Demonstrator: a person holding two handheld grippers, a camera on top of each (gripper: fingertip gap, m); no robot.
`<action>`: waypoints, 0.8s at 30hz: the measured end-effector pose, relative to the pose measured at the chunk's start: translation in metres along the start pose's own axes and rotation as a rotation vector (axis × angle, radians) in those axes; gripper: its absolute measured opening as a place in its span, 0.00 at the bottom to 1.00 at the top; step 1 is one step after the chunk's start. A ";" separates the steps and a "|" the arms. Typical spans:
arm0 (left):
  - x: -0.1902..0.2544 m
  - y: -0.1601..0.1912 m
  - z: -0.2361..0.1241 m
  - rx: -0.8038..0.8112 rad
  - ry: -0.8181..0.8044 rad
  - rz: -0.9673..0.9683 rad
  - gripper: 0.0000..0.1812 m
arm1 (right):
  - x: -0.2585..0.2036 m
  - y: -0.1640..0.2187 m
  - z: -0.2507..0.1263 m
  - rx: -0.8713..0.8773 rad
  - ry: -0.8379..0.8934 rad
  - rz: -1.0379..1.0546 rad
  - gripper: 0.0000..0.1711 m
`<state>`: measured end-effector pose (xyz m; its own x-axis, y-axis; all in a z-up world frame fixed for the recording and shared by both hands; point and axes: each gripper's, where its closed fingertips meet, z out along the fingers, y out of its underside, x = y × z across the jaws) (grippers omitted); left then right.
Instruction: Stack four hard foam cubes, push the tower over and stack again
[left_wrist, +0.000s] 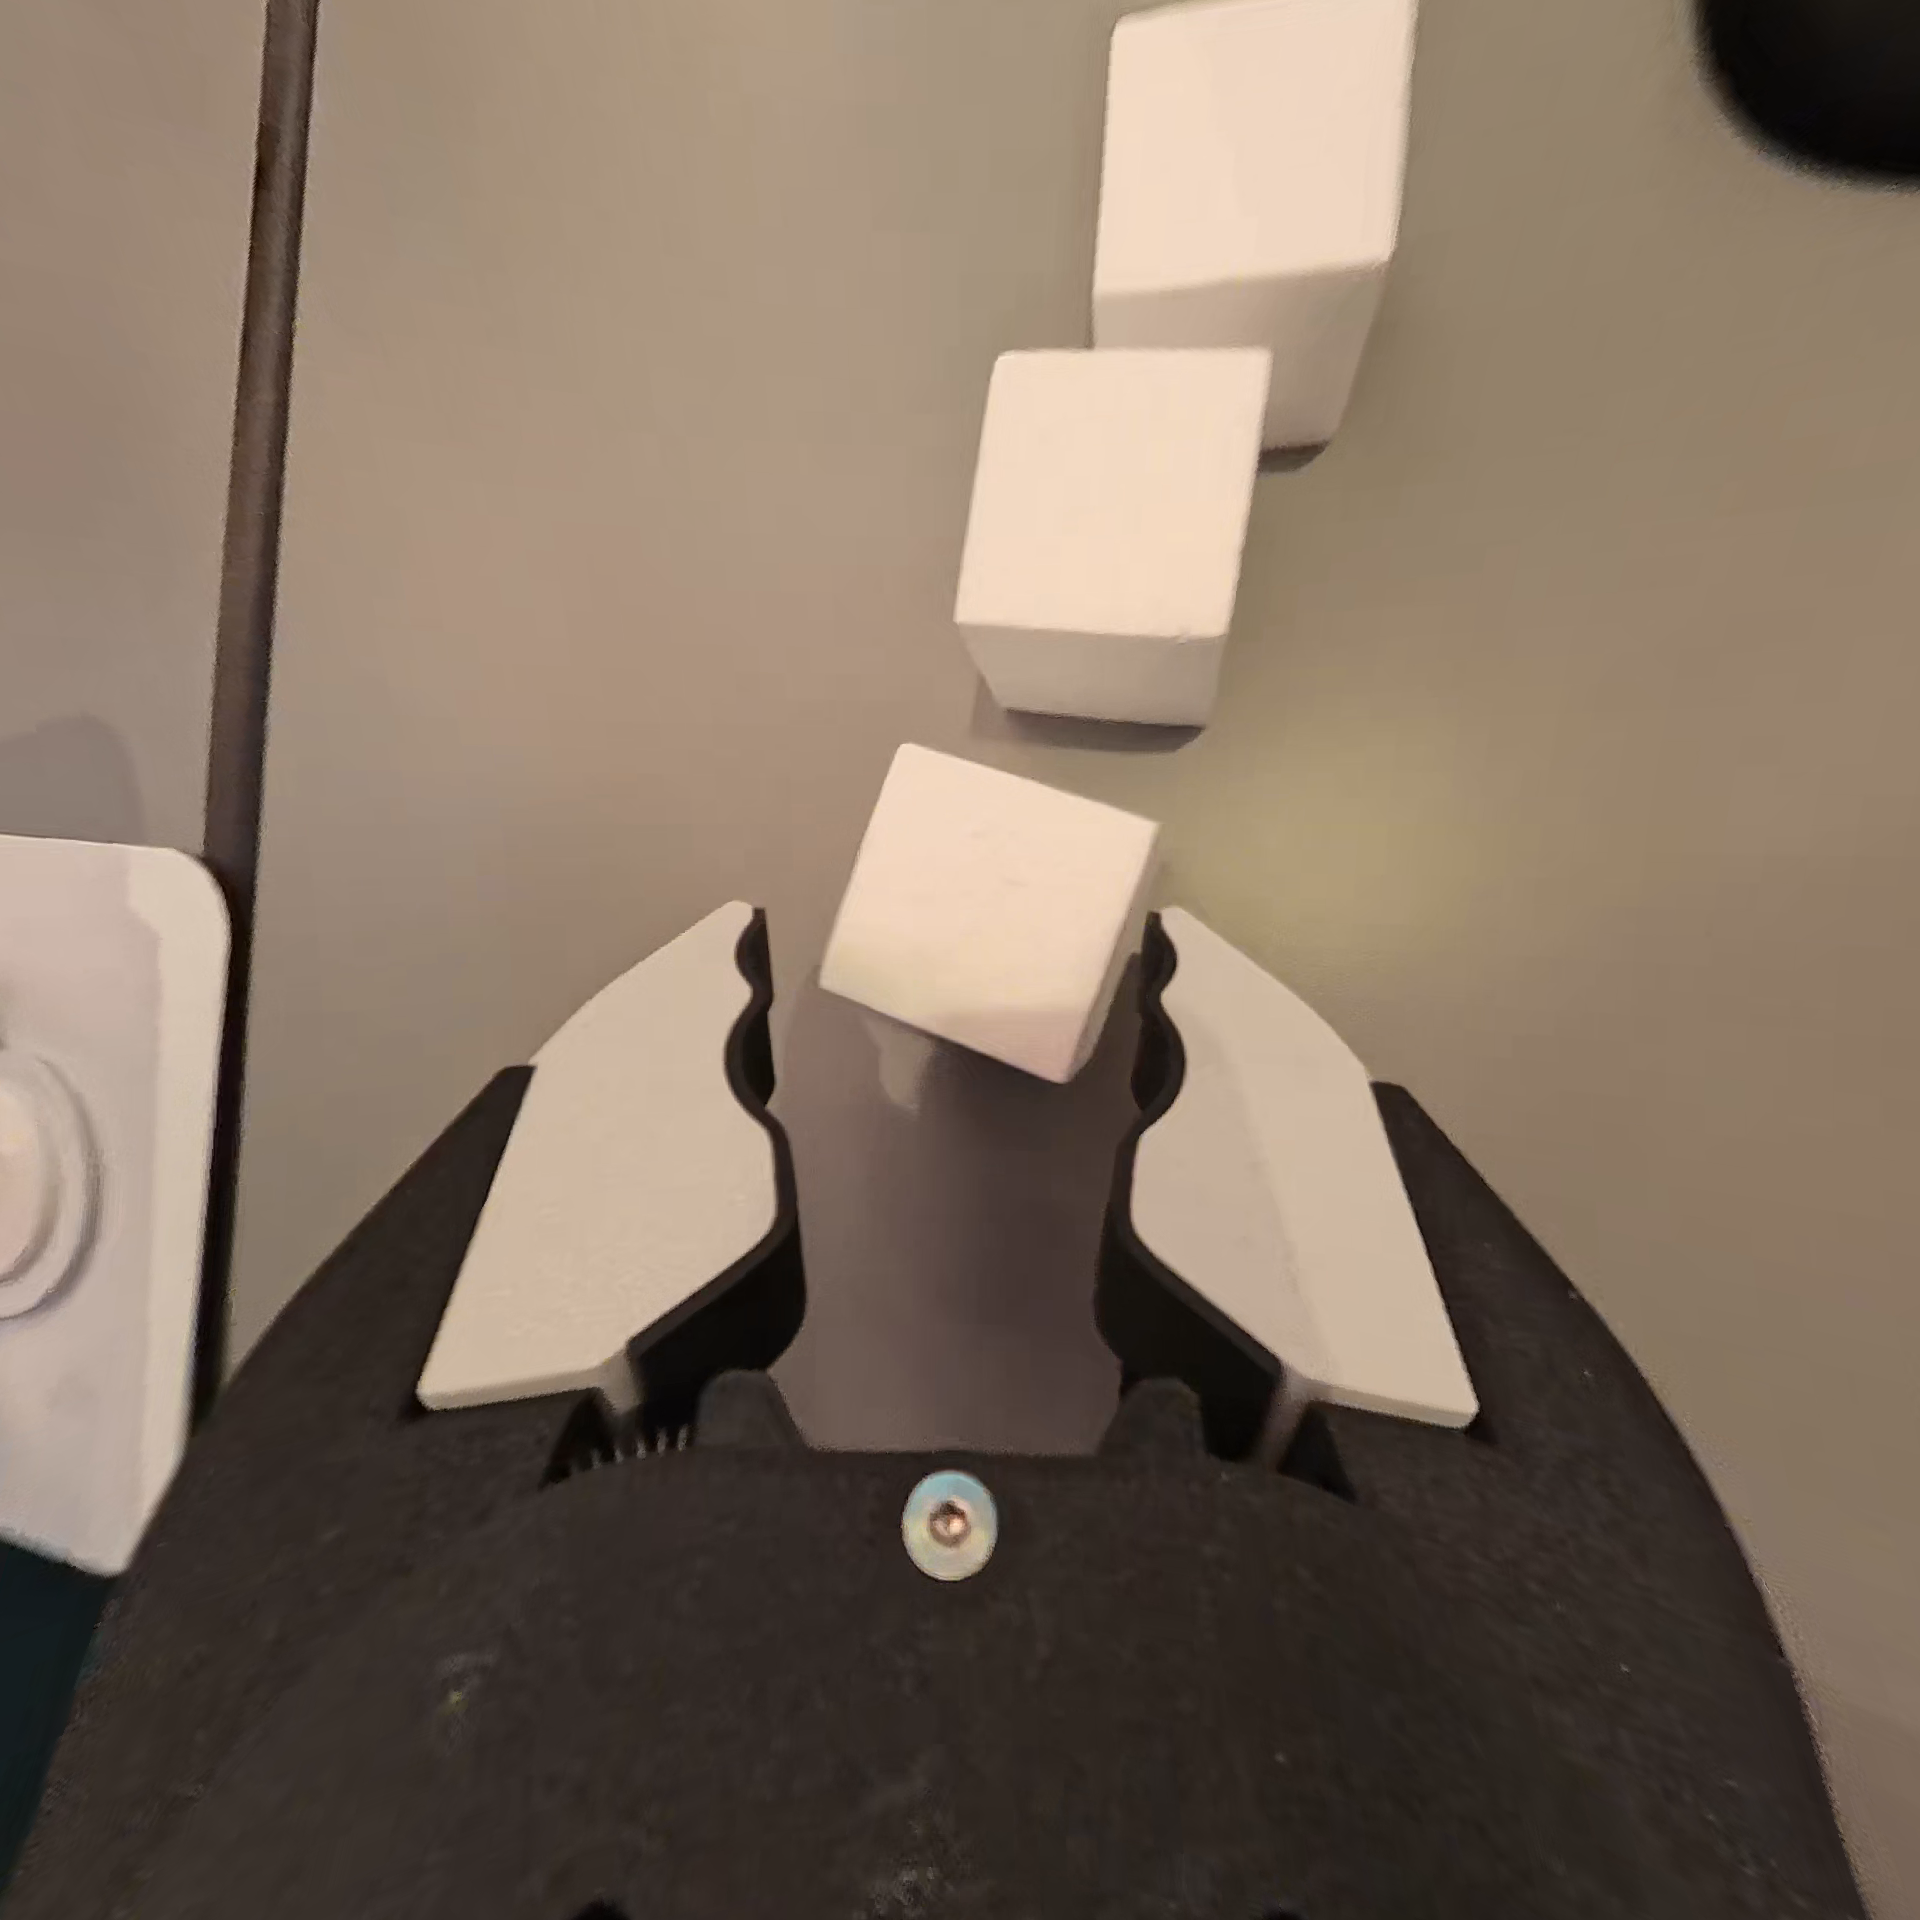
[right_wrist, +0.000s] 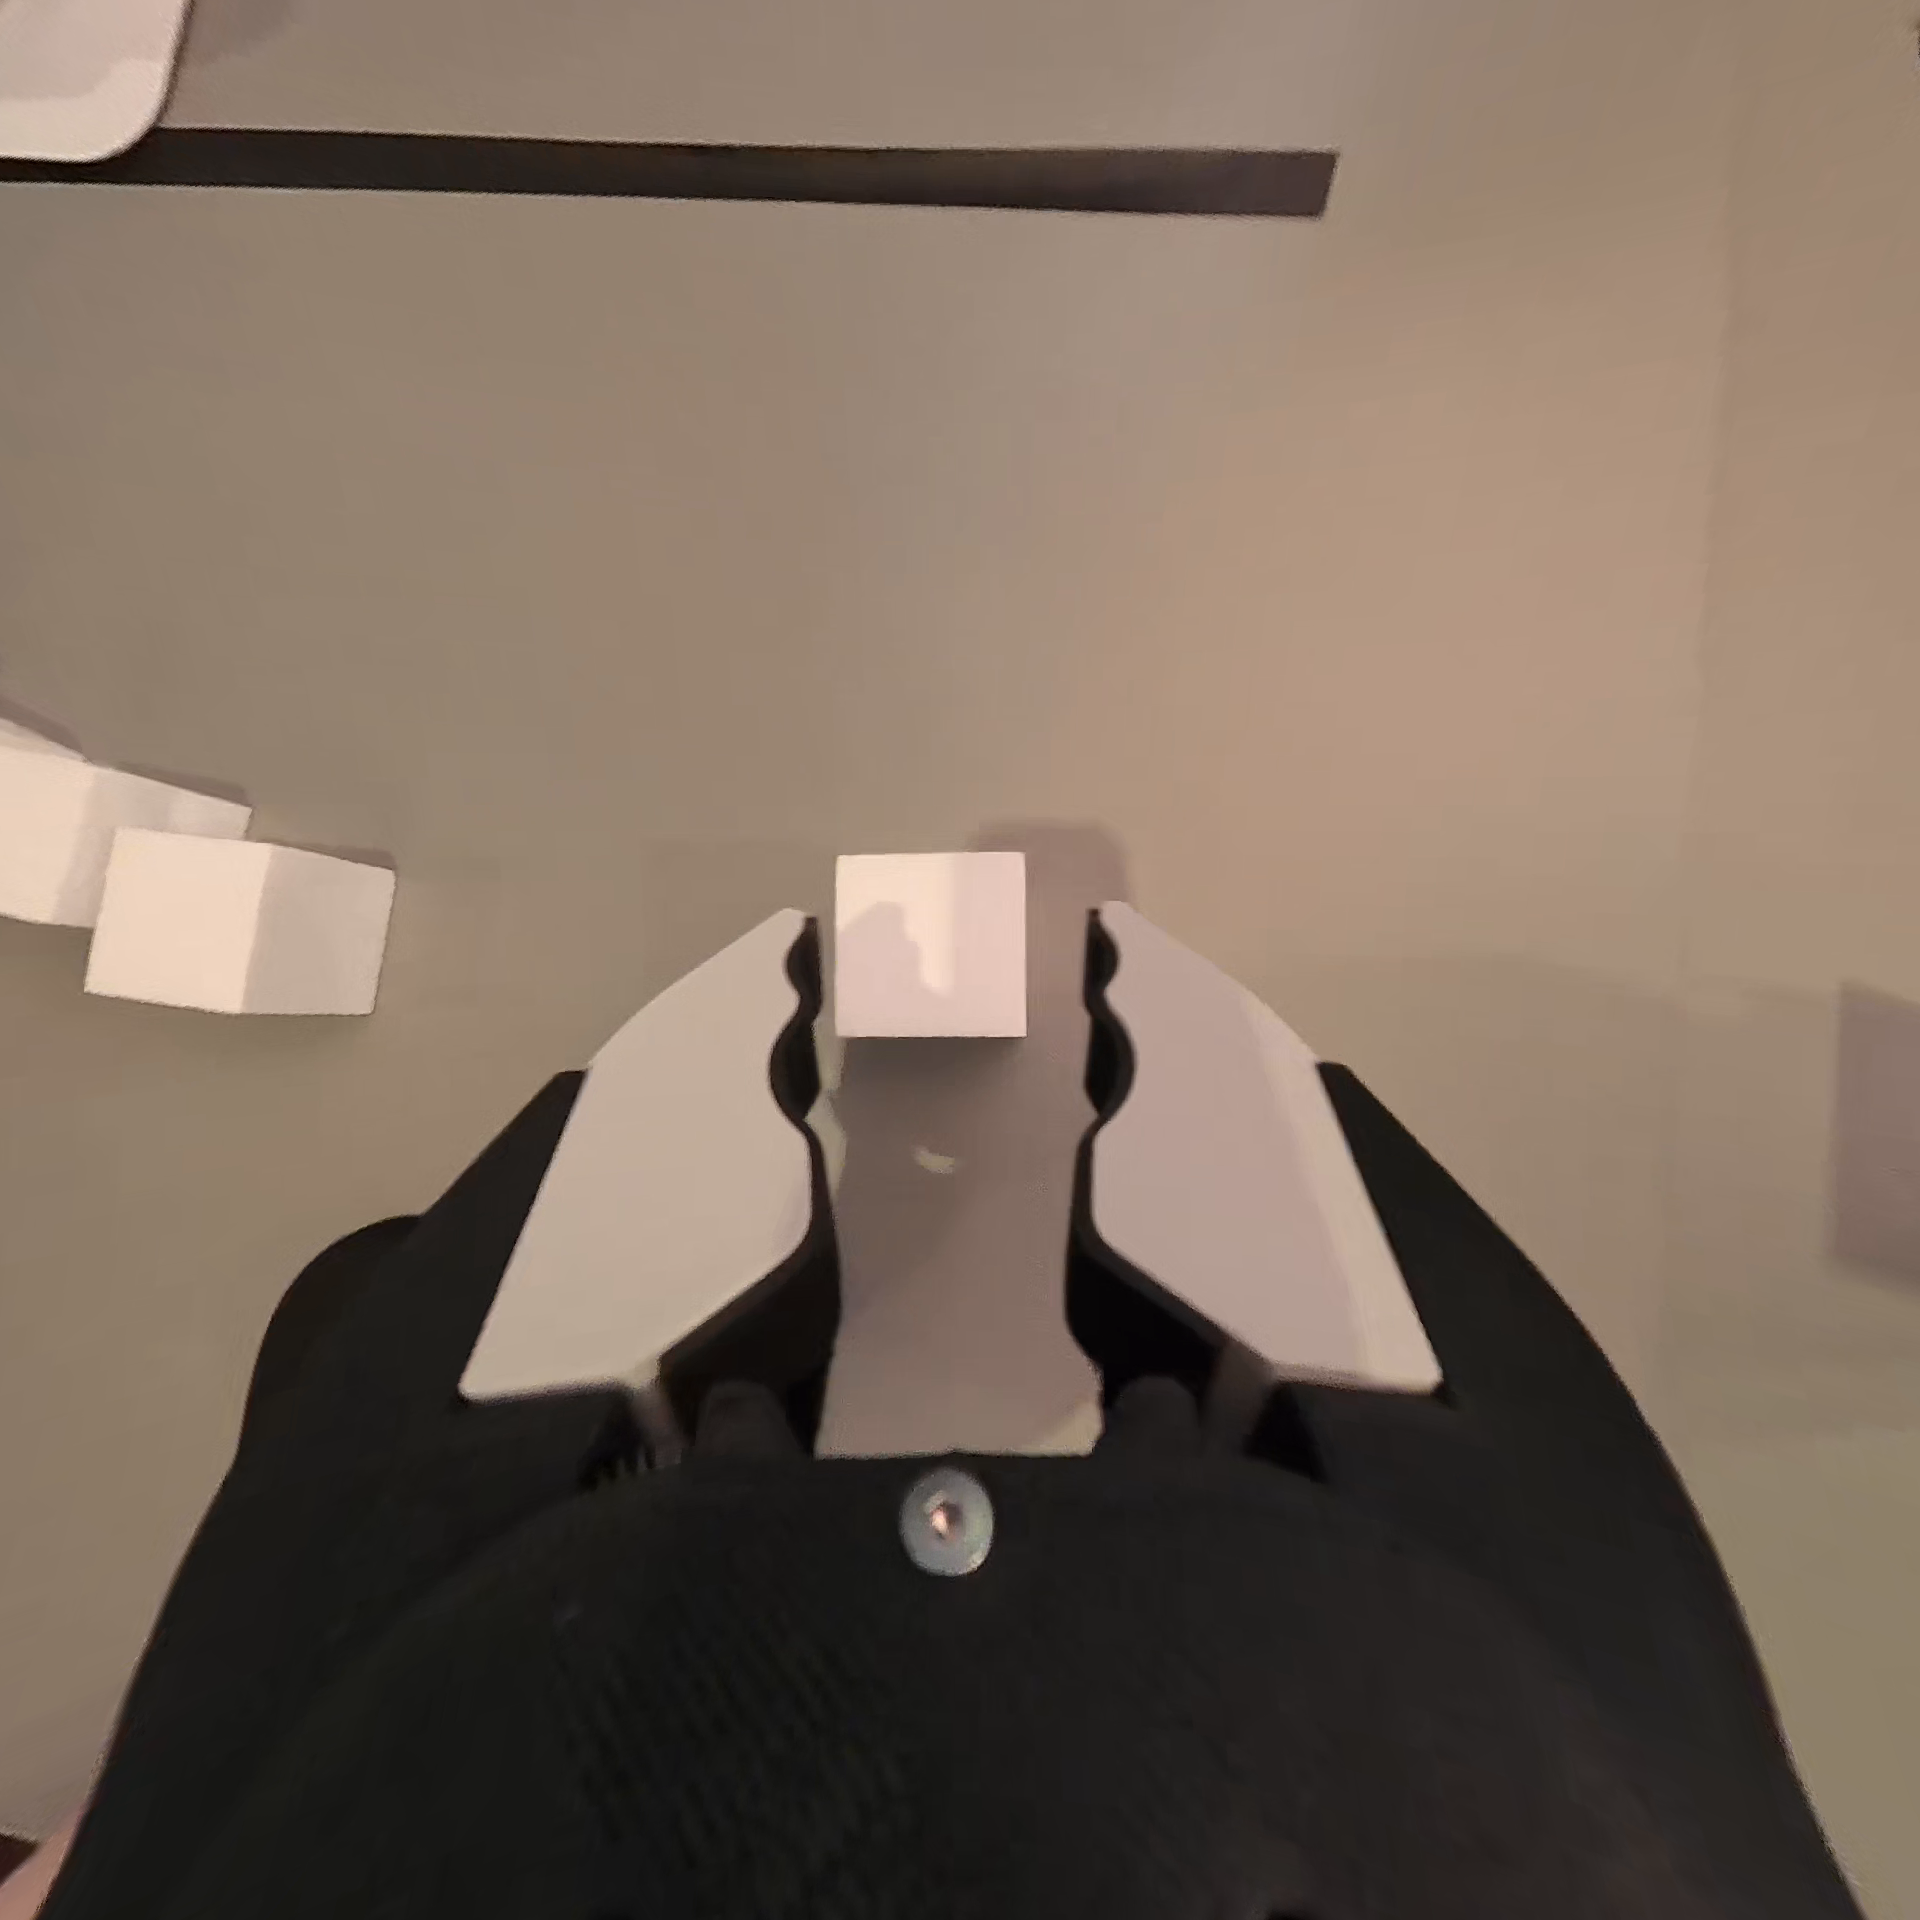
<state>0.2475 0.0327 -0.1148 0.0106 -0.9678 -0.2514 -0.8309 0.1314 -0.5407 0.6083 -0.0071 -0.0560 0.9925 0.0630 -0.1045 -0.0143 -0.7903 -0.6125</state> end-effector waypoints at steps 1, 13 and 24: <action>-0.004 0.002 0.002 -0.032 -0.024 0.021 0.38 | -0.001 0.003 0.003 -0.023 -0.006 0.022 0.33; 0.001 0.010 0.024 -0.186 0.033 0.088 0.38 | -0.004 0.039 0.056 -0.320 0.009 -0.012 0.44; 0.000 0.014 0.025 -0.161 0.073 0.034 0.35 | -0.013 0.036 0.053 -0.307 -0.056 -0.008 0.34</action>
<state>0.2494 0.0397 -0.1426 -0.0550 -0.9771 -0.2054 -0.9086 0.1343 -0.3956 0.5888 -0.0039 -0.1187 0.9841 0.0965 -0.1493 0.0388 -0.9362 -0.3495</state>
